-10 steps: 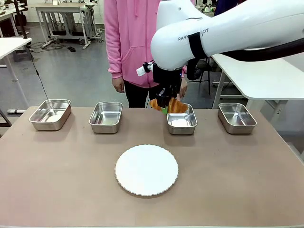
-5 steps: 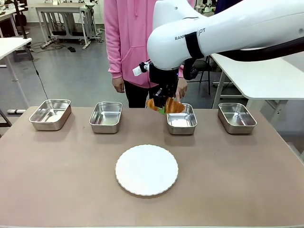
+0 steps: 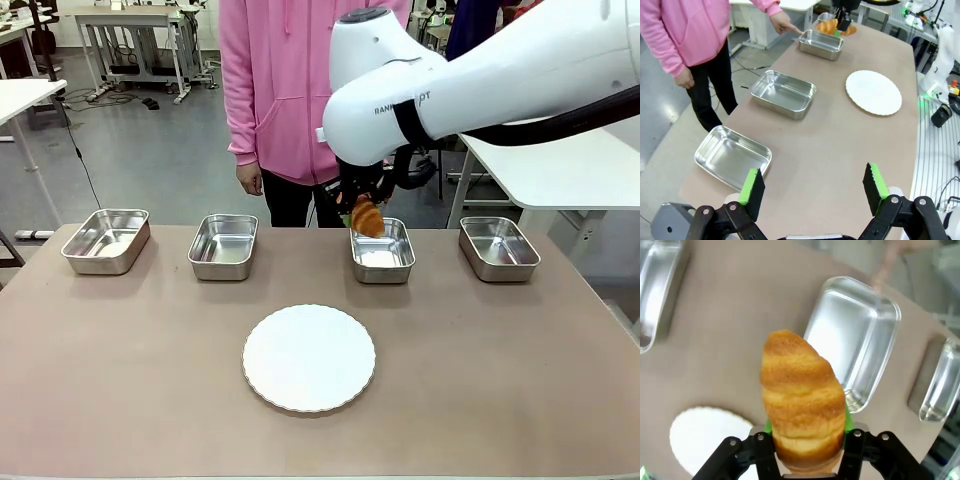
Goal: Place the bread in the container.
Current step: Place the Butter Roll into the Airtight Container indicated by the human.
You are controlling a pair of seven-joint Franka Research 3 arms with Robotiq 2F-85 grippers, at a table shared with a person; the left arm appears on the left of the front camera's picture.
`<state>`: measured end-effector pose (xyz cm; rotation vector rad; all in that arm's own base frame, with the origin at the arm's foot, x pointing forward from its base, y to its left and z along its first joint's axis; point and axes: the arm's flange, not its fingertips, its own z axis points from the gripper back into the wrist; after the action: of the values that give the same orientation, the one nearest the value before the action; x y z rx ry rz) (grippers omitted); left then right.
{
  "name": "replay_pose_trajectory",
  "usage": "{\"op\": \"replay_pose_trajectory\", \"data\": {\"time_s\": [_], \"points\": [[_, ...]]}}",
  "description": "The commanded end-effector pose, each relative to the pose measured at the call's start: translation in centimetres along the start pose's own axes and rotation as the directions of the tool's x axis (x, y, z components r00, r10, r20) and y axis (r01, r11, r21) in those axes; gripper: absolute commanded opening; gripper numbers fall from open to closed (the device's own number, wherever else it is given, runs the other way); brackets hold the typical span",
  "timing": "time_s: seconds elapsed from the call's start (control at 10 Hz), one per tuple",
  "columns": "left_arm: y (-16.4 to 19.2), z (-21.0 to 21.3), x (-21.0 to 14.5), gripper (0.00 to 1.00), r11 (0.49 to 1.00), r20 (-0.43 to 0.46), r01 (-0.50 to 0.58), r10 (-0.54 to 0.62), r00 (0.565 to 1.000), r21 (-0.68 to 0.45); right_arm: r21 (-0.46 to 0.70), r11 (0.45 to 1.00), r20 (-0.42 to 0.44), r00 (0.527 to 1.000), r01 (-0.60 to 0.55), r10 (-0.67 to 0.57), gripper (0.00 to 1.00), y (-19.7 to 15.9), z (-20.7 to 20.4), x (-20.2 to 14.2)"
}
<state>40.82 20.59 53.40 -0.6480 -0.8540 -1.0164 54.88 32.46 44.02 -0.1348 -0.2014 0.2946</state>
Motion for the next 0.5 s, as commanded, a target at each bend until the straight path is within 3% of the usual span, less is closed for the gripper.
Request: {"op": "replay_pose_trajectory", "data": {"time_s": [0.0, 0.4], "points": [[-0.1, 0.1, 0.1, 1.0, 1.0, 0.006, 0.019, -0.019, 1.0, 0.0, -0.121, 0.982, -0.012, 0.989, 0.145, -0.148, 0.55, -0.8, -1.3, 0.4], [-0.1, 0.1, 0.1, 1.0, 1.0, 0.006, 0.019, -0.019, 1.0, 0.0, -0.107, 0.947, -0.03, 0.951, 0.304, -0.308, 0.55, -5.7, -3.7, 1.7]]}}
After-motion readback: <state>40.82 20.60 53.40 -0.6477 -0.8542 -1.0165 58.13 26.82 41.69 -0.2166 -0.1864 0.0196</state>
